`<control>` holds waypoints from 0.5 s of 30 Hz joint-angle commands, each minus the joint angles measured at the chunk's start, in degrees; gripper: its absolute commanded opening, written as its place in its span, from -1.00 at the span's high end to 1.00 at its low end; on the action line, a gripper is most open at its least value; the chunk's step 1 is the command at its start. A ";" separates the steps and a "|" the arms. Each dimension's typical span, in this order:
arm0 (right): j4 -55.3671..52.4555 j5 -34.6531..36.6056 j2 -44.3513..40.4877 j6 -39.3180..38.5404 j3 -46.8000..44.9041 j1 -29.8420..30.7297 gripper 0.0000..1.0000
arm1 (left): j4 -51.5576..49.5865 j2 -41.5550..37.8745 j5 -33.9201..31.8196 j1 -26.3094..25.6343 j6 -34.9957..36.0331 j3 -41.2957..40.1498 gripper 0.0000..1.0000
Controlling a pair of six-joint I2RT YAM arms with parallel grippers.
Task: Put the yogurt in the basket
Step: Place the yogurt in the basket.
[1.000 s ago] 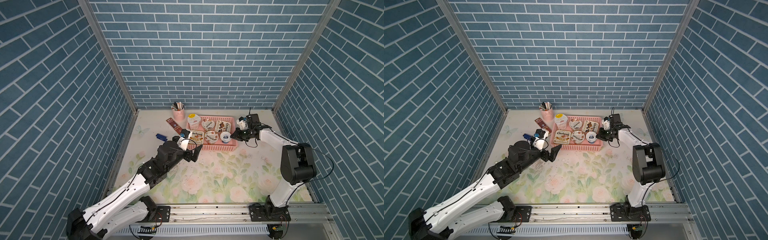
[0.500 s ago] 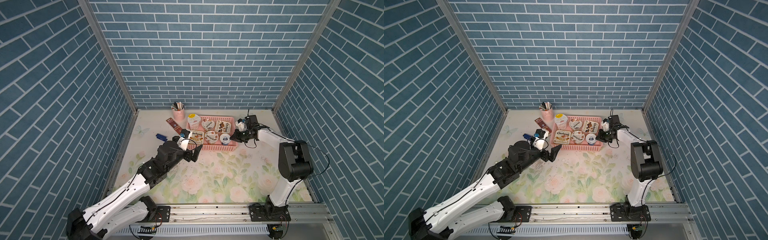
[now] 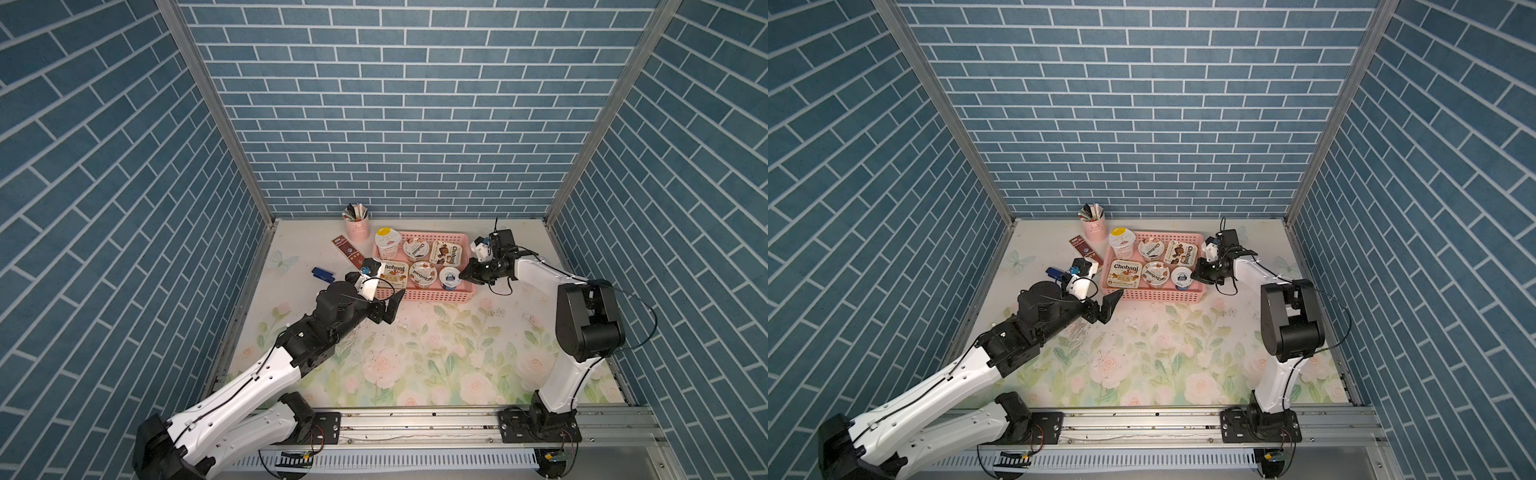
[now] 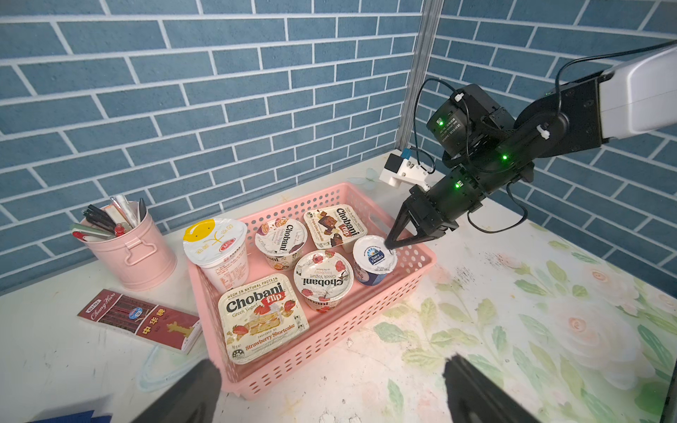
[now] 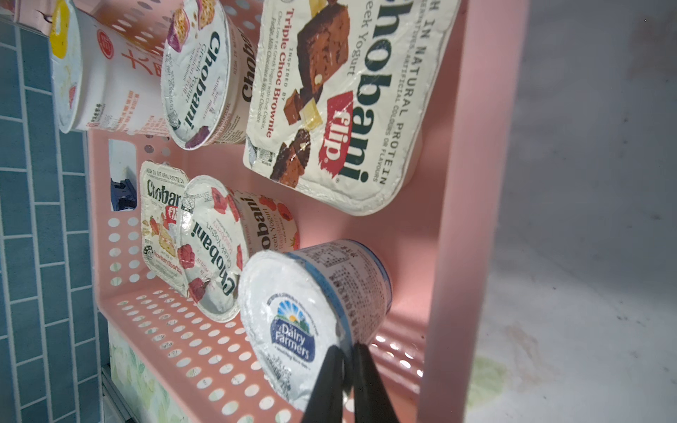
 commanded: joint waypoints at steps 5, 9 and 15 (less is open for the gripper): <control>-1.52 0.19 0.31 -2.38 1.38 -0.03 0.61 | -0.56 0.00 -0.05 -0.31 0.41 0.70 -1.00; -1.83 0.19 -0.04 -2.56 1.59 -0.05 0.54 | -0.61 -0.31 -0.05 -0.31 0.42 0.64 -1.00; -2.80 0.60 -0.97 -2.91 2.58 0.04 0.41 | -0.75 -0.60 0.04 -0.31 0.52 0.72 -1.00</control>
